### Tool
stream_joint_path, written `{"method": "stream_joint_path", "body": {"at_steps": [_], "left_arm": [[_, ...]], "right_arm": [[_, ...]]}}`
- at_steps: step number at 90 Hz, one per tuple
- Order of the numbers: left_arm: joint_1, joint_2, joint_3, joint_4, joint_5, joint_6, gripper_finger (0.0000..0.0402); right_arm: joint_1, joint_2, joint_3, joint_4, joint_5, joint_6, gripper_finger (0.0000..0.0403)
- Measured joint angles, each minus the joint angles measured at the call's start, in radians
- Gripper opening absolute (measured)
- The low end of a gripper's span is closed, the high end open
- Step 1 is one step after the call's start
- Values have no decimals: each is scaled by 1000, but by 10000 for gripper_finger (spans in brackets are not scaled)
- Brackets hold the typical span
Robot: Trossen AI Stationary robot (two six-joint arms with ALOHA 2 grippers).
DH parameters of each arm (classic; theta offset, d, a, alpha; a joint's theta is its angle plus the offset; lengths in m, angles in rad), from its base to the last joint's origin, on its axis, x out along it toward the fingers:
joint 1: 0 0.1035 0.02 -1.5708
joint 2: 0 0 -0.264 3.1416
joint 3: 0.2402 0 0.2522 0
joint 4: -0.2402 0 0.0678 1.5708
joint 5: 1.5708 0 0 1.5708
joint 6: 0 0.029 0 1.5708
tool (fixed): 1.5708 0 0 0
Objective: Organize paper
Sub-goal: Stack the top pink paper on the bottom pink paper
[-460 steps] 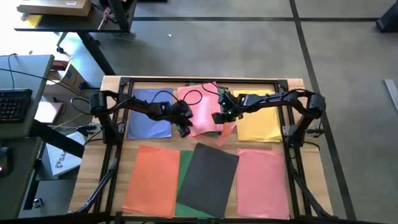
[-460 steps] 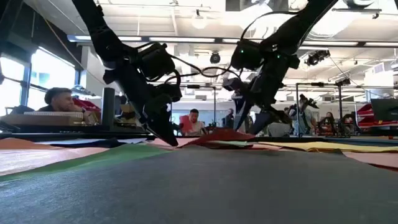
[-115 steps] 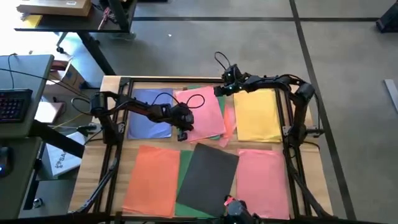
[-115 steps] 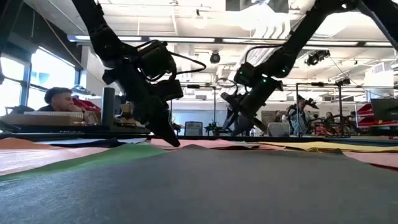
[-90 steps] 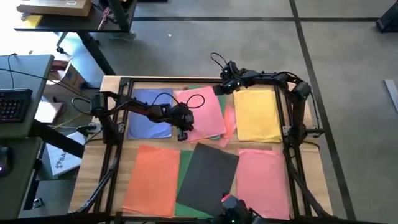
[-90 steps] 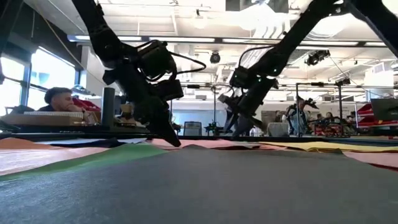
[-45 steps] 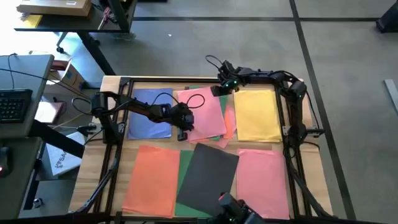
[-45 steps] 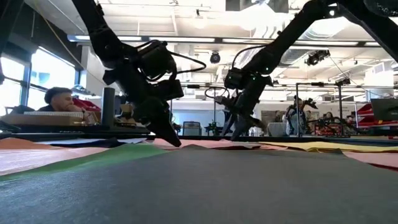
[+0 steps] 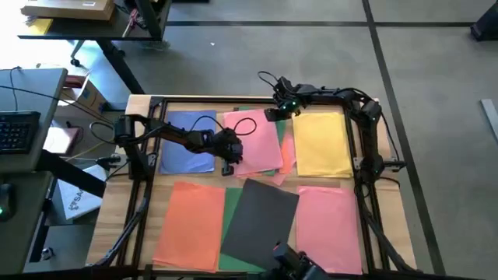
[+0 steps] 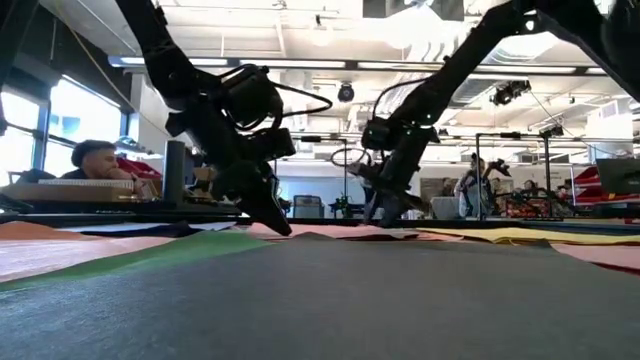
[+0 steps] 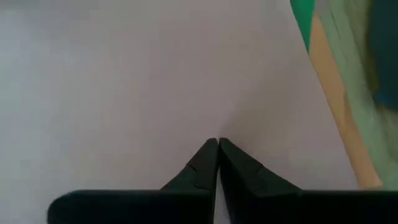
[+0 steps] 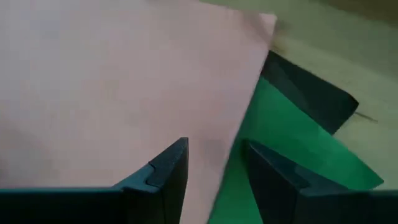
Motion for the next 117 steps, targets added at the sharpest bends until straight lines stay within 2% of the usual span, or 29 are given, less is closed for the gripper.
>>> {"method": "stream_joint_path", "body": {"at_steps": [11,39,59,75,89,117], "left_arm": [[0,0,0,0,0,-6,0],[0,0,0,-2,1,-8,0],[0,0,0,-3,1,-8,0],[0,0,0,-4,1,-9,0],[0,0,1,-4,1,-9,0],[0,0,1,-3,2,-9,0]], "right_arm": [[9,4,1,-5,5,0,142],[9,6,0,11,-104,-9,142],[-4,-13,-1,34,-114,-8,142],[-4,-13,-2,50,-81,-2,142],[-4,-13,-2,50,-3,13,142],[-2,-1,-2,67,7,0,134]]}}
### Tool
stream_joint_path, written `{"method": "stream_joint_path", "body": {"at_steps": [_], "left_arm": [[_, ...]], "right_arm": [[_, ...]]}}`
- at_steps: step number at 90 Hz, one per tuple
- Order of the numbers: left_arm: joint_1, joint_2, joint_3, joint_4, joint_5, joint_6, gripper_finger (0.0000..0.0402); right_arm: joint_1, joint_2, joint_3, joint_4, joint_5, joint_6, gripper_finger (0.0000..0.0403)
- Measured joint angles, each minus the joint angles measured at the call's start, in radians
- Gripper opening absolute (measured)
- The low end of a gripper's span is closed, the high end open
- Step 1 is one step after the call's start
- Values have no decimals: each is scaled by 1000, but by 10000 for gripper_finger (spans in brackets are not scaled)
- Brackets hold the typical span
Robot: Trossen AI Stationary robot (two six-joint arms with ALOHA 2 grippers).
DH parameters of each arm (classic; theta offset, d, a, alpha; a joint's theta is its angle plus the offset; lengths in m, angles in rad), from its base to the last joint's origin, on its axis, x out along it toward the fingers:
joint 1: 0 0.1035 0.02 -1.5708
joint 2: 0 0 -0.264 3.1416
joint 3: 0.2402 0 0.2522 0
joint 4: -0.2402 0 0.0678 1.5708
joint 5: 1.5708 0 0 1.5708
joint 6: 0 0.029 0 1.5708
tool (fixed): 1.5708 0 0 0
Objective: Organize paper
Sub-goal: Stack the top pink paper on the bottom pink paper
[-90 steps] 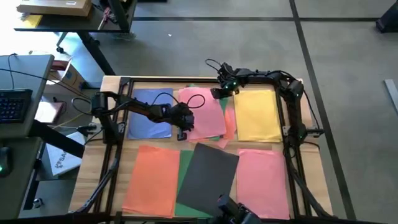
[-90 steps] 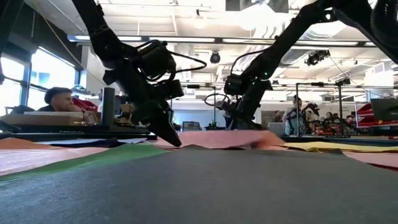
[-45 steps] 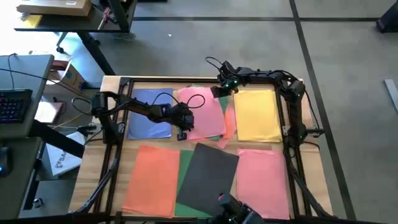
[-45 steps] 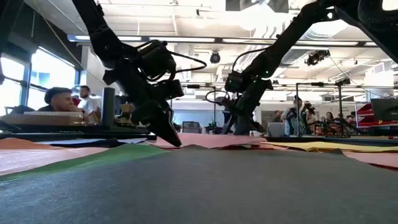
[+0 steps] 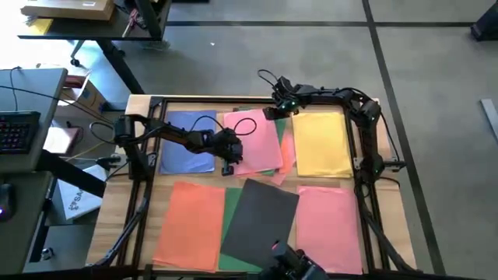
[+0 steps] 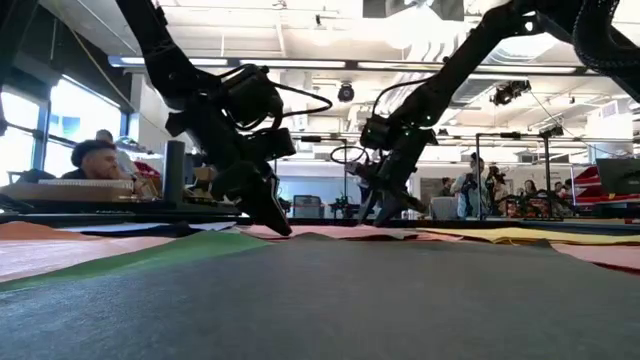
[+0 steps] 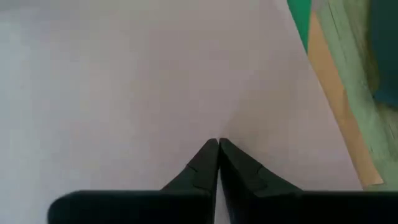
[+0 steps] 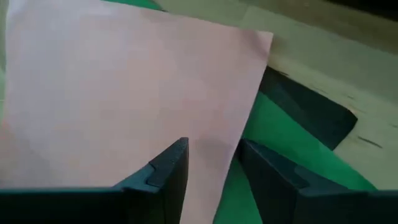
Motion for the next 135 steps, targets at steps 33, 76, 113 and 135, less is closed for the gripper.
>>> {"method": "stream_joint_path", "body": {"at_steps": [33,76,113,135], "left_arm": [[-1,-4,0,6,-85,-1,0],[-16,-145,-2,-62,-163,-81,0],[118,-239,-1,43,-99,41,89],[205,-185,0,139,54,177,196]], "right_arm": [[16,0,-1,-3,46,-23,7],[47,-220,-1,-123,42,-163,0],[286,-239,-1,-190,180,-363,0],[409,-239,-1,-154,262,-483,0]]}}
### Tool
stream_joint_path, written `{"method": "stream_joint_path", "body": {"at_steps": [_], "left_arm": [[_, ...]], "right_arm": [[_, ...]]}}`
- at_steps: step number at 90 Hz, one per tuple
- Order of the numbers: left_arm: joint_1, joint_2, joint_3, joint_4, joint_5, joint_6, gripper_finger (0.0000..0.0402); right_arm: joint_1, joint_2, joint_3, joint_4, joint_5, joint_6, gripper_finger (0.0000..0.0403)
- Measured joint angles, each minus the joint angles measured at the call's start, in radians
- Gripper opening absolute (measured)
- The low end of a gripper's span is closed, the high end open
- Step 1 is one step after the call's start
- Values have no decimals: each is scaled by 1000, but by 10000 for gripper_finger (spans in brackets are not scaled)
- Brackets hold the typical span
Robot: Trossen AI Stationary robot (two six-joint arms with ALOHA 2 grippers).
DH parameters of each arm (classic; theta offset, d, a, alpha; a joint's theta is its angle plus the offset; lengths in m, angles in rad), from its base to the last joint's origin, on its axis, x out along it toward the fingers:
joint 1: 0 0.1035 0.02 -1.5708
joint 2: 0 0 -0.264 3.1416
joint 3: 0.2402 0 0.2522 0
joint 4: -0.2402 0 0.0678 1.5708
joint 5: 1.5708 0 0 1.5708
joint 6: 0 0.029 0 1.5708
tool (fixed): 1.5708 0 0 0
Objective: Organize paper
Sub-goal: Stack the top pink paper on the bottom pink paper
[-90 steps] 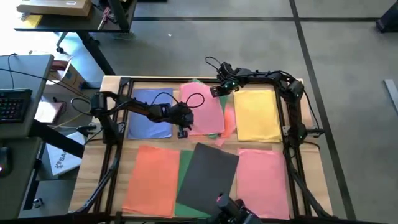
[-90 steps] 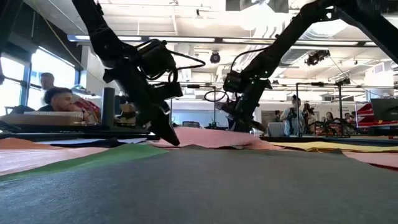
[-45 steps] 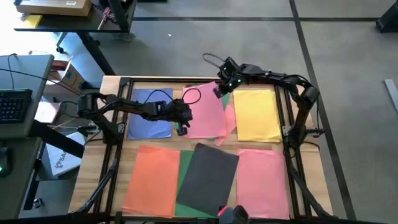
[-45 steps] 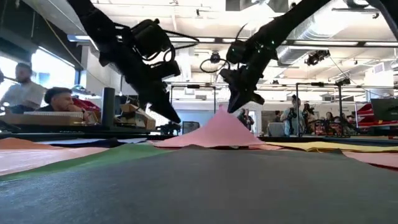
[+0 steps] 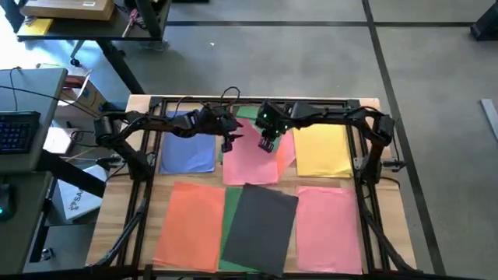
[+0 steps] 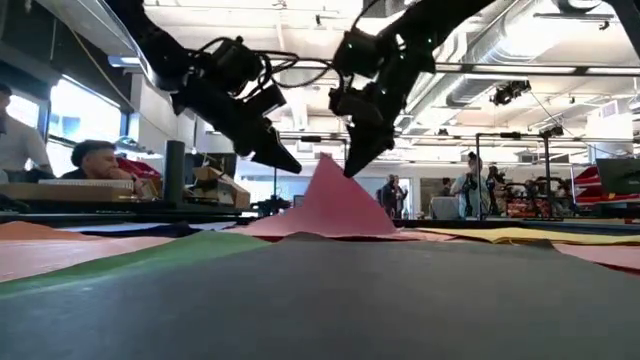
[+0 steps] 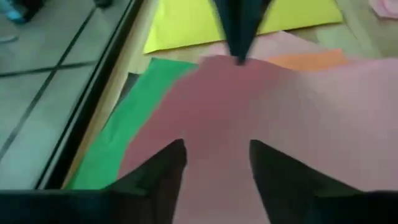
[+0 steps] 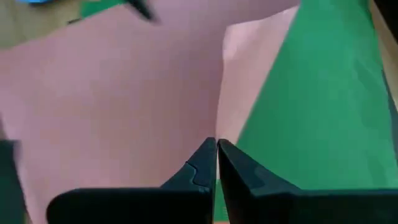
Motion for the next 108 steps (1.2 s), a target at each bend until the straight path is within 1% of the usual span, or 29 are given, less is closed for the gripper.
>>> {"method": "stream_joint_path", "body": {"at_steps": [9,18,24,32,45,53,60,66,79,82,89,96,102,108], "left_arm": [[3,8,0,17,-35,15,216],[-9,8,0,33,-57,22,220],[-20,8,0,44,-61,52,218],[-39,19,0,76,-102,95,212],[-56,56,0,96,-107,148,197],[-62,80,0,93,-148,144,176],[-66,94,0,93,-200,144,145],[-68,95,0,94,-211,148,112],[-69,95,0,99,-213,152,26],[-69,94,0,102,-215,155,14],[-69,93,0,114,-226,158,9],[-70,93,1,127,-265,164,8],[-70,85,1,123,-286,176,2],[-70,68,1,120,-291,182,2]], "right_arm": [[26,0,0,0,22,-32,0],[41,0,0,-1,31,-42,0],[45,0,0,1,30,-52,0],[51,0,0,3,31,-76,0],[55,0,0,17,31,-94,0],[55,0,0,11,31,-94,0],[56,-6,0,-5,41,-92,0],[60,-20,0,-6,58,-92,0],[71,-63,0,-7,151,-82,0],[71,-74,0,-5,172,-67,0],[70,-92,0,-10,221,-32,1],[68,-106,0,-18,229,-32,10],[69,-113,0,-19,230,-29,29],[70,-113,0,-19,229,-30,58]]}}
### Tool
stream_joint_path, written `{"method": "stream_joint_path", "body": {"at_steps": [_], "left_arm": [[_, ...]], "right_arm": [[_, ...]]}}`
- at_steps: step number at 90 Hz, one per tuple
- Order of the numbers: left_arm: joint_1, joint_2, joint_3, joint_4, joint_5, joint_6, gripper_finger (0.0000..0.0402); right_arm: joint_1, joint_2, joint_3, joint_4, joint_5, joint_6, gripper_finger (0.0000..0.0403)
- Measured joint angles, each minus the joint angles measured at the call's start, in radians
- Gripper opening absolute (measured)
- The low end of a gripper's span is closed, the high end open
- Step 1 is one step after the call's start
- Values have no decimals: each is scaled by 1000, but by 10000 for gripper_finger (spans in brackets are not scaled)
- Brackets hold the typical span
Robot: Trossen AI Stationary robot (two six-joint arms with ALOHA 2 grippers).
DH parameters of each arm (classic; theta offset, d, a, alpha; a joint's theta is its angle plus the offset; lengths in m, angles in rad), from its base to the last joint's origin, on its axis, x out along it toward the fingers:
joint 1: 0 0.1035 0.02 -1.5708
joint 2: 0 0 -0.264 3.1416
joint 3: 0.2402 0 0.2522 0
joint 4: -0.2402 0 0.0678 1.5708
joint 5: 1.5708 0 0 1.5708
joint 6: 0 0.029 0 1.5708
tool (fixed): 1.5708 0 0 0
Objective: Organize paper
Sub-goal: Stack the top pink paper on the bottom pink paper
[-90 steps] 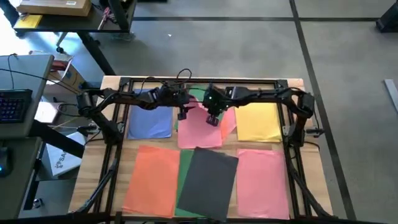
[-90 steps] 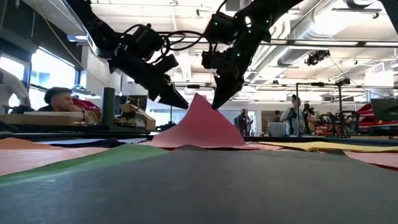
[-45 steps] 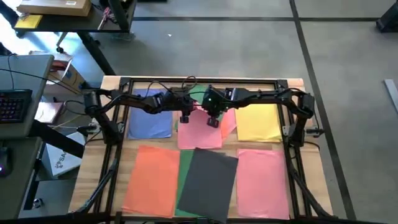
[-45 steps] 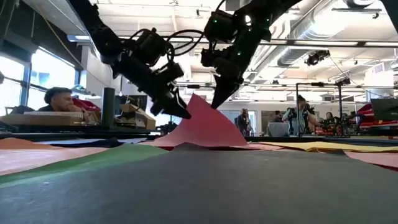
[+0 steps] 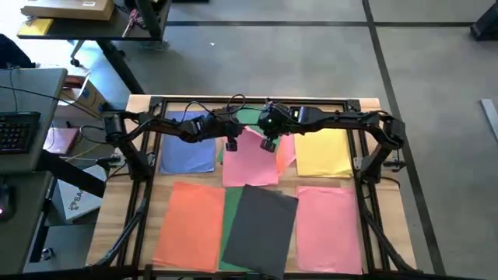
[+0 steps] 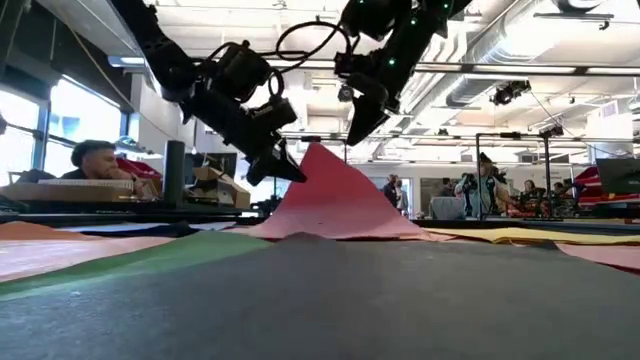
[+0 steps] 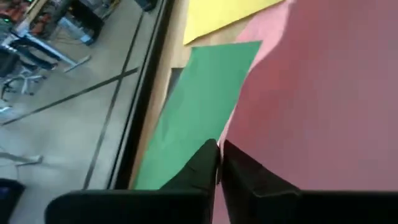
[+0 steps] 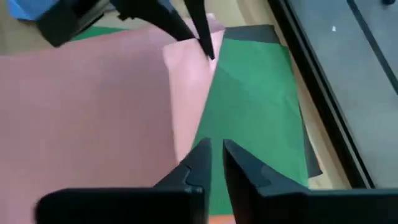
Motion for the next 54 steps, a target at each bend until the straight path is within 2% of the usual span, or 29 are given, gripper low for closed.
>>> {"method": "stream_joint_path", "body": {"at_steps": [17,30,42,54], "left_arm": [[-2,-58,0,-19,1,7,0],[-2,-89,0,-46,1,10,0],[-6,-109,0,-56,1,10,0],[-19,-140,0,-50,1,10,0]], "right_arm": [[-2,9,-36,67,-1,5,160],[-3,14,-73,149,4,19,205],[-5,14,-101,186,51,45,197],[-24,14,-116,186,56,91,132]]}}
